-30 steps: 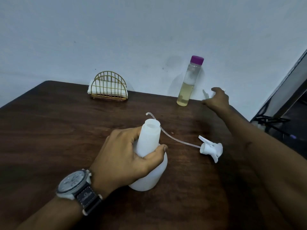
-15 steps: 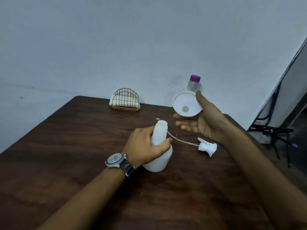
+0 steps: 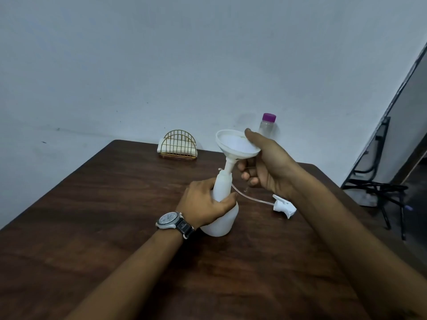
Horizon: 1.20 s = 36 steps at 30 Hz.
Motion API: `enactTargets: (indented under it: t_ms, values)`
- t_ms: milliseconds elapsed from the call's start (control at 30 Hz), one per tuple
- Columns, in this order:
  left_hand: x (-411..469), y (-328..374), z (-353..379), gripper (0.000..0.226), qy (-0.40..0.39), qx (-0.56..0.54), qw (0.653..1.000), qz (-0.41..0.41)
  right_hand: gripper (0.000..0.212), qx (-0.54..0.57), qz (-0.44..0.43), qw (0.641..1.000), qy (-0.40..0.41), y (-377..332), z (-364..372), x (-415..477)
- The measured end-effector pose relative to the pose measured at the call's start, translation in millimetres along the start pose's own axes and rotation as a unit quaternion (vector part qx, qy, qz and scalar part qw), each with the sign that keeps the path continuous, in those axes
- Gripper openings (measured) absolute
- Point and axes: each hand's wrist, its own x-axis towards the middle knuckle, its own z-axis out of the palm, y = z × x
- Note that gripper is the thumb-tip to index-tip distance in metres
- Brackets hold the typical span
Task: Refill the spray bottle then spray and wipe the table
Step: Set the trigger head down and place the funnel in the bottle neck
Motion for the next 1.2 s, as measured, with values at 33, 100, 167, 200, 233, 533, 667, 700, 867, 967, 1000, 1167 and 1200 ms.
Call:
enactTargets:
  t_ms: [33, 100, 167, 200, 233, 533, 667, 700, 867, 967, 1000, 1167, 1200]
  values:
    - [0.2, -0.4, 0.2, 0.052, 0.001, 0.001, 1.000, 0.001, 0.059, 0.000, 0.005, 1.000, -0.005, 2.5, 0.3, 1.0]
    - [0.5, -2.0, 1.1, 0.048, 0.005, -0.001, 1.000, 0.008, 0.061, -0.010, 0.016, 1.000, -0.010, 7.8, 1.3, 3.0]
    - [0.8, -3.7, 2.5, 0.041, 0.005, -0.004, 1.000, 0.015, 0.062, -0.007, 0.030, 0.999, -0.010, 13.0, 2.7, 3.5]
    - [1.2, -4.6, 3.2, 0.038, 0.005, -0.005, 1.000, 0.017, 0.059, -0.003, 0.035, 0.999, -0.007, 15.5, 3.5, 3.1]
    - [1.4, -5.5, 3.8, 0.036, 0.006, -0.005, 1.000, 0.019, 0.055, -0.004, 0.037, 0.999, -0.003, 17.6, 3.7, 2.4]
    - [1.8, -7.9, 5.1, 0.045, 0.008, -0.001, 1.000, 0.006, 0.102, -0.187, -0.127, 0.969, 0.099, 23.6, -4.3, -9.7]
    - [4.1, -8.7, 5.3, 0.038, 0.004, 0.026, 1.000, 0.015, 0.120, -0.320, -0.228, 0.919, 0.018, 30.9, -10.3, -10.5]
    - [4.2, -8.8, 5.3, 0.035, 0.003, 0.034, 0.999, 0.018, 0.120, -0.339, -0.237, 0.910, 0.016, 32.4, -10.0, -8.3]
    - [4.0, -8.4, 2.1, 0.042, -0.008, 0.005, 0.999, 0.034, 0.118, -0.314, -0.253, 0.914, 0.046, 29.3, -8.4, 0.3]
    - [9.8, -8.4, -4.0, 0.033, -0.046, -0.003, 0.997, 0.058, 0.124, -0.320, -0.247, 0.913, 0.052, 23.3, -9.1, 0.2]
    - [11.8, -8.3, -5.9, 0.029, -0.059, -0.010, 0.996, 0.064, 0.125, -0.324, -0.241, 0.914, 0.046, 21.3, -9.1, 0.9]
    - [16.5, -6.4, -12.0, 0.021, -0.123, -0.033, 0.988, 0.088, 0.123, -0.339, -0.208, 0.917, -0.002, 18.4, -11.9, 5.2]
    - [16.8, -5.7, -13.6, 0.023, -0.144, -0.040, 0.986, 0.080, 0.124, -0.337, -0.204, 0.919, -0.003, 18.6, -11.8, 4.5]
